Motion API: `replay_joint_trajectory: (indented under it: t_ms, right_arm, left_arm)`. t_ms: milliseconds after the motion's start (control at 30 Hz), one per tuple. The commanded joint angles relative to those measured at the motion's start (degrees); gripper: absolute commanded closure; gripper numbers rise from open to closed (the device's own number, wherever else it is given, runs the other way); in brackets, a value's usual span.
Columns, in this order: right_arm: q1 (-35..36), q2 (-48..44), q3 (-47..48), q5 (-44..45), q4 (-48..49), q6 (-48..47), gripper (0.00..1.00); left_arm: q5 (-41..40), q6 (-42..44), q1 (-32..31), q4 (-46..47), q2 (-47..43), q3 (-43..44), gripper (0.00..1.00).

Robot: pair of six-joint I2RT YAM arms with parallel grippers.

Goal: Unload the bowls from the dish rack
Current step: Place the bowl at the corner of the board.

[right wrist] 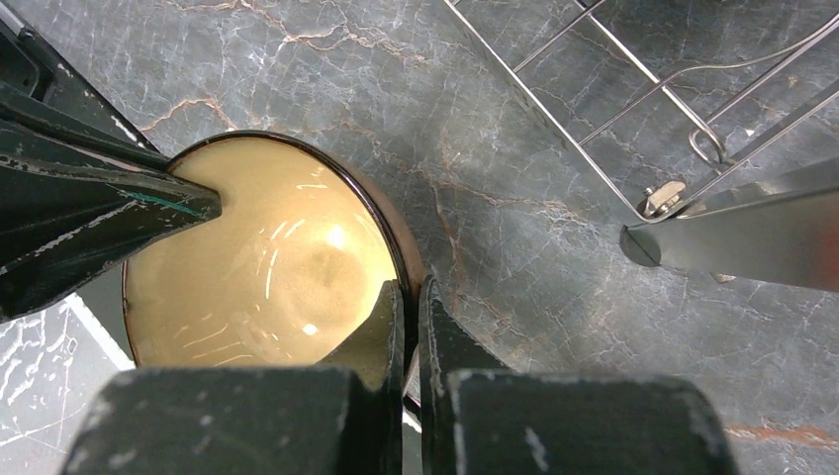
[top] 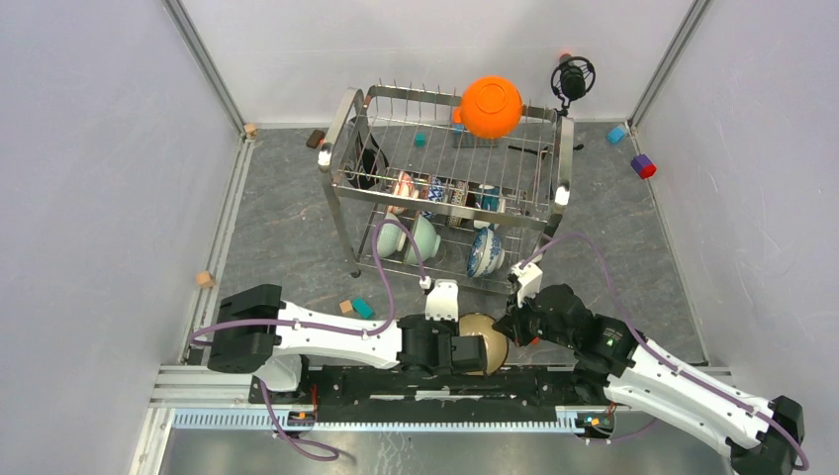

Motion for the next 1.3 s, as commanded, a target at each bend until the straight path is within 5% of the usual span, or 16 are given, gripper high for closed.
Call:
replay_joint_trajectory:
  t_ms: [0,100,333,733,1033,1133,1267]
  right_arm:
    - [-0.7,-1.5,0.5,-1.7,6.3,4.6,0.90]
    - [-0.6,-2.3,0.8,-4.2,6.8,3.5,0.52]
    - [-0.6,-4.5,5.1,-5.5,2.2,-0.6,0.21]
    - [-0.7,-14.1,4.6,-10.6,1.8,-5.7,0.16]
    - [-0.6,-18.5,-0.3,-11.5,7.6,-4.7,0.16]
    - [-0.7,-17.6,-1.4,-11.6,7.8,-4.8,0.17]
    - [-0.6,-17.3,-3.4,-12.2,9.7,-4.3,0.18]
  left_arm:
    - [-0.4,2.3,-0.3,0.4,-2.7,-1.6,0.98]
    - [-0.8,2.2,-0.3,0.3,-3.8,-2.6,0.98]
    - [-1.6,1.1,-0.5,-1.8,-7.8,-5.1,0.98]
    - [-5.6,1.9,-2.4,-11.3,-25.8,-7.5,0.98]
    - [-18.1,-0.9,-1.8,-34.0,-34.9,0.0,0.98]
    - [-20.0,-0.8,1.7,-40.9,-34.0,2.0,0.98]
    - [-17.1,10.2,12.0,-36.3,-34.8,-0.3,0.98]
